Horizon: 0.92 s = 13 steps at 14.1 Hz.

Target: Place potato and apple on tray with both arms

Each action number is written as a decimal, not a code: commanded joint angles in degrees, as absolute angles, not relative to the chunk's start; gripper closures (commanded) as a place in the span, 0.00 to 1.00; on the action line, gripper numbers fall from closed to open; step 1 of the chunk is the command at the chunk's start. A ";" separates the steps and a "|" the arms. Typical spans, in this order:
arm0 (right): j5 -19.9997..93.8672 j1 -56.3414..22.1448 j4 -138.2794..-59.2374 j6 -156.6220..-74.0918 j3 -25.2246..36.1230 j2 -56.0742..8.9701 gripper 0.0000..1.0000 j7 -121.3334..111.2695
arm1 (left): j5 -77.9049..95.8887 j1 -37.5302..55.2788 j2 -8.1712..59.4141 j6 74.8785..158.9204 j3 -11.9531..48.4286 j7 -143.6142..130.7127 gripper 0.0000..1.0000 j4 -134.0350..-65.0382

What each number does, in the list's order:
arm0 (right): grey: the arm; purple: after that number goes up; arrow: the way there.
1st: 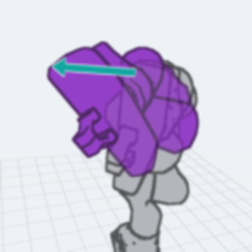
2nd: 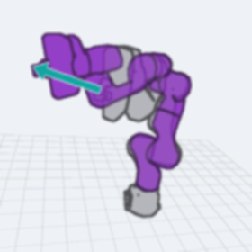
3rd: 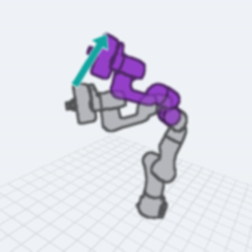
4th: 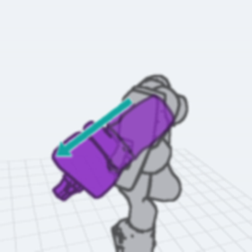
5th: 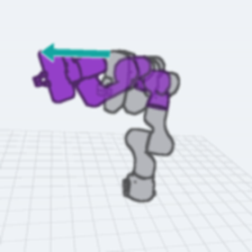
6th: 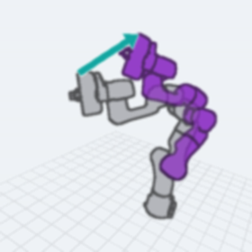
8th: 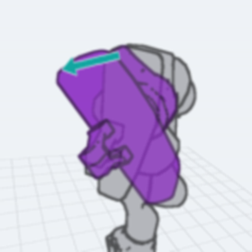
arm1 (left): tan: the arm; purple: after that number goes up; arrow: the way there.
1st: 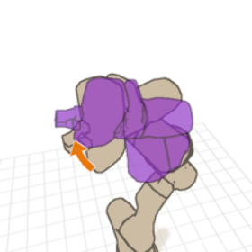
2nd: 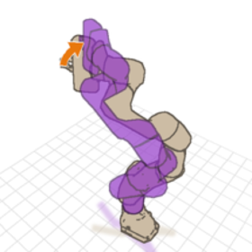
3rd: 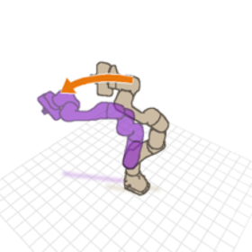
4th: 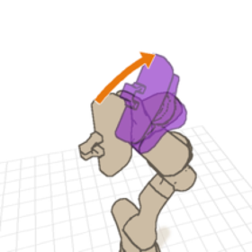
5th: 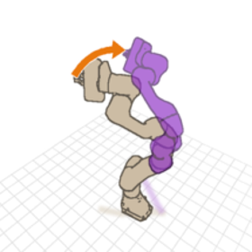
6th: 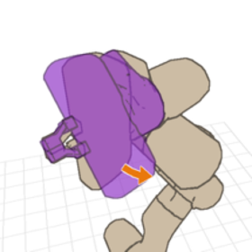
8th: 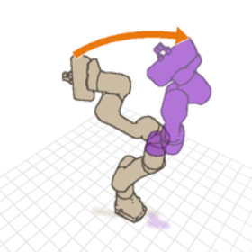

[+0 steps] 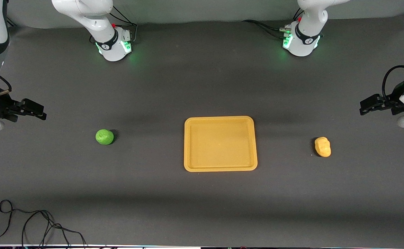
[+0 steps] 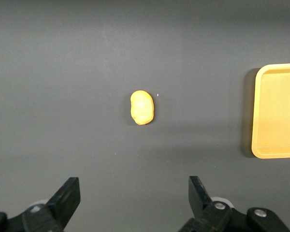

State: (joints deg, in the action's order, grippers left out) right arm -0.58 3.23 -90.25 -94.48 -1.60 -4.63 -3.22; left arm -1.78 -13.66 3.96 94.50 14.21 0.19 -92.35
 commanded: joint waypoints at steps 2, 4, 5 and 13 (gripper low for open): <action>-1.23 3.69 -89.30 -94.48 -2.20 -5.45 0.00 -2.02 | -2.55 -13.62 3.69 94.04 14.24 0.79 0.00 -92.29; -1.32 3.60 -89.38 -94.39 -2.20 -5.36 0.00 -1.93 | -2.55 -13.62 3.69 94.04 14.24 0.79 0.00 -92.46; -1.32 3.60 -89.38 -94.39 -2.20 -5.36 0.00 -1.93 | -2.55 -13.62 3.69 94.04 14.24 0.79 0.00 -92.46; -1.14 3.34 -89.56 -94.39 -2.20 -5.71 0.00 -2.02 | -2.64 -13.62 4.48 95.97 14.24 0.79 0.00 -92.37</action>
